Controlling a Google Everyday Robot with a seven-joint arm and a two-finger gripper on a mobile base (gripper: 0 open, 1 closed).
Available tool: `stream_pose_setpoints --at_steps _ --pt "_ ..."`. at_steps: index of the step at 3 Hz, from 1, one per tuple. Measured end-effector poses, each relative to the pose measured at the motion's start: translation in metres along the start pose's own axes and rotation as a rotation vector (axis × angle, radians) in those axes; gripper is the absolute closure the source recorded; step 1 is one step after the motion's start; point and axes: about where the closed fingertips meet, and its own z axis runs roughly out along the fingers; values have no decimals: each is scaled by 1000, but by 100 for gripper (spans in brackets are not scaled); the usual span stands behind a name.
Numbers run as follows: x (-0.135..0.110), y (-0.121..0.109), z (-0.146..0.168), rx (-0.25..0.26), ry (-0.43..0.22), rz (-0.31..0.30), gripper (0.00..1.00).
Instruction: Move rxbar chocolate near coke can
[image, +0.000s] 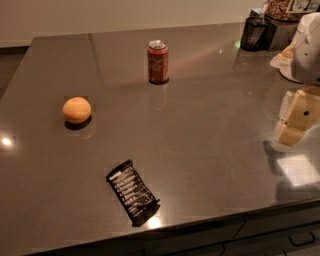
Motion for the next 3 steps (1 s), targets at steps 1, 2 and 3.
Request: stream_pose_setpoints --at_steps 1,2,3 --pt "0 0 0 0 0 0 0" --pt "-12 5 4 -8 2 3 0" --pt "-47 22 22 -28 -32 28 0"
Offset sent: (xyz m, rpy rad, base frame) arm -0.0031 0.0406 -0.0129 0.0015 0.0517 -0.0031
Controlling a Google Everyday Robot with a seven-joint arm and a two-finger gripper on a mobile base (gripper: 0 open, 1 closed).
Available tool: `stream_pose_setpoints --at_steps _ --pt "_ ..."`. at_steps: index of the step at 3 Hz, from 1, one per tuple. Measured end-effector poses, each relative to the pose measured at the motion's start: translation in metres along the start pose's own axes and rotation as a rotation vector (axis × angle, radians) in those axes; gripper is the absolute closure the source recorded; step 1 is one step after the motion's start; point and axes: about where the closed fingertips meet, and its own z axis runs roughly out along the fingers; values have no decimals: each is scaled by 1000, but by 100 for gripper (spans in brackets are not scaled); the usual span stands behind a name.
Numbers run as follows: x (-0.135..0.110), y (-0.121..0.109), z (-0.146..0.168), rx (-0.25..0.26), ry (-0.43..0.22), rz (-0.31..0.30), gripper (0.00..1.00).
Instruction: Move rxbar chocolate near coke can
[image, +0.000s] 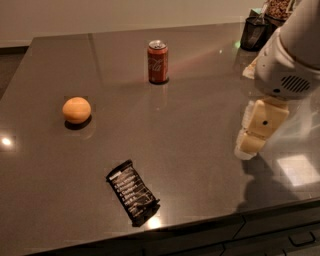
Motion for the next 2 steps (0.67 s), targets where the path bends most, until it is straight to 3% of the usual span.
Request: stream_pose_setpoints --at_steps 2 --pt "-56 45 50 -74 -113 -4 0"
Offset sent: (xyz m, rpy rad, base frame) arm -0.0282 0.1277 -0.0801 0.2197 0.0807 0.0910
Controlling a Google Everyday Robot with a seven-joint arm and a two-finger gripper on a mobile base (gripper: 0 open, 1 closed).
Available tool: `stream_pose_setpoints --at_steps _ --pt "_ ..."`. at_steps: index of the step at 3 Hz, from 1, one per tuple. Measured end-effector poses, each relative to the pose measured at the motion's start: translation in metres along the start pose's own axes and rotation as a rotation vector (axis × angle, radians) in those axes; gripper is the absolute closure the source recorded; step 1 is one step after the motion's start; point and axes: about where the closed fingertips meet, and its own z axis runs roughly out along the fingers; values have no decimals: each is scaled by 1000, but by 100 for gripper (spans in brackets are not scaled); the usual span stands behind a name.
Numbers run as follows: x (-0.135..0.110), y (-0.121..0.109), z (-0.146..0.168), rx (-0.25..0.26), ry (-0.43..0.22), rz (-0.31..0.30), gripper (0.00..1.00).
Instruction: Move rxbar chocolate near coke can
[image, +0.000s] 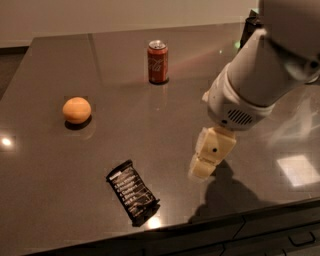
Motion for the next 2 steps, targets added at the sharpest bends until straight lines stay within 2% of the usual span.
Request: stream_pose_setpoints --at_steps 1,2 --pt "-23 22 30 -34 -34 7 0" --pt "-49 43 56 -40 -43 43 0"
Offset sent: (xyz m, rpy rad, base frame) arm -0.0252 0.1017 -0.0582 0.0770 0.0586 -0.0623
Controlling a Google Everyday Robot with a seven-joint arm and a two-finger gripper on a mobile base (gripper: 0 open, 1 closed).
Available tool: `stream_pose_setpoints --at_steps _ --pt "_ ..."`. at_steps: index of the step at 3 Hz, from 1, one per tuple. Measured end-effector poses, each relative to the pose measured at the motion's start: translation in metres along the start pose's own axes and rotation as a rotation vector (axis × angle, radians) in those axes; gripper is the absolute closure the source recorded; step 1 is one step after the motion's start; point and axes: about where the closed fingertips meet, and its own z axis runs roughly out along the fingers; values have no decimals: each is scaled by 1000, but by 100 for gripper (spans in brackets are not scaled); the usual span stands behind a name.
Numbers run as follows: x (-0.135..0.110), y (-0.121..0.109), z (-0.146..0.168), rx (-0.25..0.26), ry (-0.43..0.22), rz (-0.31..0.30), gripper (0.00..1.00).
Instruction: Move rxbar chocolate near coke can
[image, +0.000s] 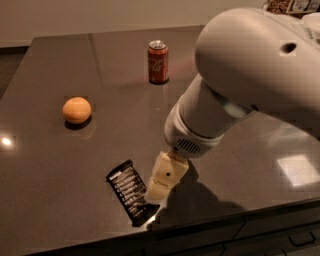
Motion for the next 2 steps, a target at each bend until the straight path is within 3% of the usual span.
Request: stream_pose_setpoints --at_steps 2 --pt "-22 19 23 47 43 41 0"
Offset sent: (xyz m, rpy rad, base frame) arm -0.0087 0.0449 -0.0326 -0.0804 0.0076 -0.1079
